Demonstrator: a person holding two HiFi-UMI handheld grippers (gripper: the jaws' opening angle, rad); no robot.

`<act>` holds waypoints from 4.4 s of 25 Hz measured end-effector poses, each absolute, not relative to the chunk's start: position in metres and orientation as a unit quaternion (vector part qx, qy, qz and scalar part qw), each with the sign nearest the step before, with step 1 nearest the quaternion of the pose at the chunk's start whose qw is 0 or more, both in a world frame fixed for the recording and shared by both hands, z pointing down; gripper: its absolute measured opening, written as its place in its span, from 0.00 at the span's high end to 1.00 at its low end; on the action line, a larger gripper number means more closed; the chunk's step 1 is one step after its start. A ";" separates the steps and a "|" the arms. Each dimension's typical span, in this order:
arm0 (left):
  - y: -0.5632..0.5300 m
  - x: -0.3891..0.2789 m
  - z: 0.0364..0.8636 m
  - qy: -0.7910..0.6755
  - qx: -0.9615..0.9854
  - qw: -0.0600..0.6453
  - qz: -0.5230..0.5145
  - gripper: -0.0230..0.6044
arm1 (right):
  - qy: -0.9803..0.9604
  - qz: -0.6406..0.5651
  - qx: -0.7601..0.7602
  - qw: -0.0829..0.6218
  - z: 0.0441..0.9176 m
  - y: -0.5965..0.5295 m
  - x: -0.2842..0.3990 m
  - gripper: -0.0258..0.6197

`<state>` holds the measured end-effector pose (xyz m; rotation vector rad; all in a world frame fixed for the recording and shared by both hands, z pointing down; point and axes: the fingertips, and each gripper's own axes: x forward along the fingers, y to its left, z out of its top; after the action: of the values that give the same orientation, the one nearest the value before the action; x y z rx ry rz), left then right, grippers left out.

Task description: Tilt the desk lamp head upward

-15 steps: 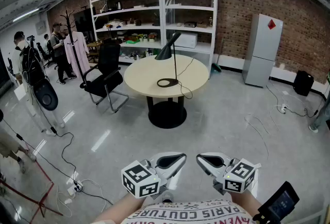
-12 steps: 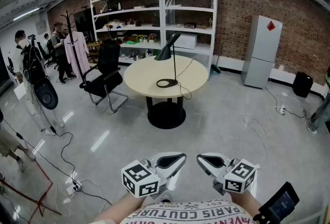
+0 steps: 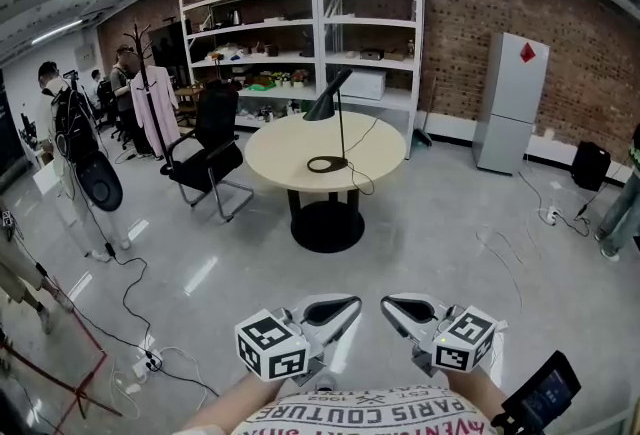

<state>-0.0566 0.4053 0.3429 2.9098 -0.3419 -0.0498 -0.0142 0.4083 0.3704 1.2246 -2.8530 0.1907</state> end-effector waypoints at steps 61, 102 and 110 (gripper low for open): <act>-0.176 -0.014 0.392 -0.129 0.968 0.205 -0.061 0.96 | -0.879 0.095 0.465 0.037 0.442 -0.139 0.073 0.95; -0.411 0.016 0.459 -0.203 0.906 0.329 -0.171 0.76 | -0.916 0.021 0.377 0.137 0.502 -0.468 0.123 0.81; -0.420 0.008 0.446 -0.171 0.862 0.386 -0.280 0.78 | -0.919 0.031 0.374 0.123 0.510 -0.471 0.117 0.88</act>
<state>0.0077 -0.4204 0.4459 2.1959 -0.4343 -0.7122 0.1170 -0.4710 0.5098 1.0916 -2.6800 0.0903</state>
